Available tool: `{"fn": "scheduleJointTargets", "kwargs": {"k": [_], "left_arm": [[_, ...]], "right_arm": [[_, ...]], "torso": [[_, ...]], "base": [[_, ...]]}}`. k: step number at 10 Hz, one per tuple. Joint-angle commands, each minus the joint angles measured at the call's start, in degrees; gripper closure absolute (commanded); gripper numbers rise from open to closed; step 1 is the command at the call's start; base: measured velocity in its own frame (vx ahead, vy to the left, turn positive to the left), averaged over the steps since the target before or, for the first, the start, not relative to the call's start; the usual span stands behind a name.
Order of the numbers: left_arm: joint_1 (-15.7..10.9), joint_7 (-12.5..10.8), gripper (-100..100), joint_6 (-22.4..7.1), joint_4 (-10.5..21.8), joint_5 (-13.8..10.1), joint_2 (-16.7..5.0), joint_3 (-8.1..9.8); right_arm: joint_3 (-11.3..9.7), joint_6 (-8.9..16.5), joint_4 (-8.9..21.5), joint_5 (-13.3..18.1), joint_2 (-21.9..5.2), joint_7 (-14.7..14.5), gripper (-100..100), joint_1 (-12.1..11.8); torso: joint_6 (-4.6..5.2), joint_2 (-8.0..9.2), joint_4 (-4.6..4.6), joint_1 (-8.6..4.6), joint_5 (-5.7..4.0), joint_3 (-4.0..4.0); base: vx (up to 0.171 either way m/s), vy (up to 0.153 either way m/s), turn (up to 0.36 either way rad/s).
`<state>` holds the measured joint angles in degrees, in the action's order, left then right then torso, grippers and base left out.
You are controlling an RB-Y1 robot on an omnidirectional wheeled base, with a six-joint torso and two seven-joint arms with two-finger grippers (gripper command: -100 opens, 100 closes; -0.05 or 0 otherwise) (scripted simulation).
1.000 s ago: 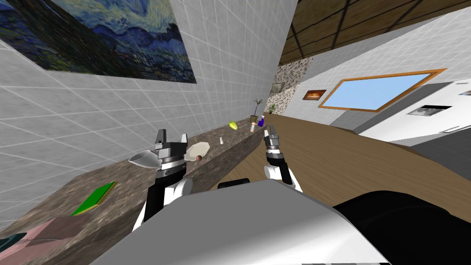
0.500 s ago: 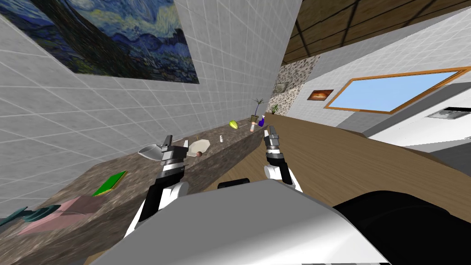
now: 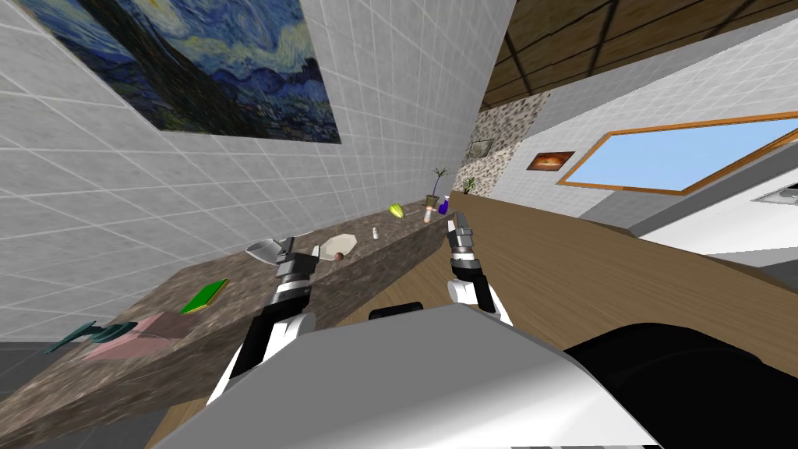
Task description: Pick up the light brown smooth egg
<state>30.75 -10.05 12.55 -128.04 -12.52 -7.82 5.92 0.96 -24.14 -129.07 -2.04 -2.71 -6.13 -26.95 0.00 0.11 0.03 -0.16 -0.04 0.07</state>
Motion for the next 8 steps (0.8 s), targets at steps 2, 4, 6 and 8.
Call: {"fn": "scheduleJointTargets", "kwargs": {"k": [2, 4, 6, 8], "left_arm": [[-0.1, -1.2, -100, -3.0, 1.2, -1.1, 0.0, 0.96], [0.1, -2.7, -100, -5.4, 2.8, -2.4, -0.3, 1.56], [0.1, -4.2, -100, -7.9, 4.3, -3.9, -0.4, 1.76], [0.2, -5.8, -100, -10.5, 5.9, -5.7, -0.4, 1.63]], "right_arm": [[0.0, 0.0, 0.0, 0.0, 0.0, 0.0, 0, 0.0], [0.0, 0.0, 0.0, 0.0, 0.0, 0.0, 0, 0.0], [0.0, 0.0, 0.0, 0.0, 0.0, 0.0, 0, 0.0], [0.0, 0.0, 0.0, 0.0, 0.0, 0.0, 0, 0.0]], "torso": [[0.01, -0.02, 0.00, 0.01, 0.00, -0.01], [0.01, -0.12, -0.03, 0.02, 0.01, -0.07], [0.00, -0.23, -0.05, 0.02, 0.01, -0.13], [0.01, -0.29, -0.06, 0.04, 0.00, -0.17]], "base": [[-0.022, -0.033, 0.044], [0.006, -0.032, 0.068], [0.036, -0.036, 0.062], [0.048, -0.018, 0.059]]}}
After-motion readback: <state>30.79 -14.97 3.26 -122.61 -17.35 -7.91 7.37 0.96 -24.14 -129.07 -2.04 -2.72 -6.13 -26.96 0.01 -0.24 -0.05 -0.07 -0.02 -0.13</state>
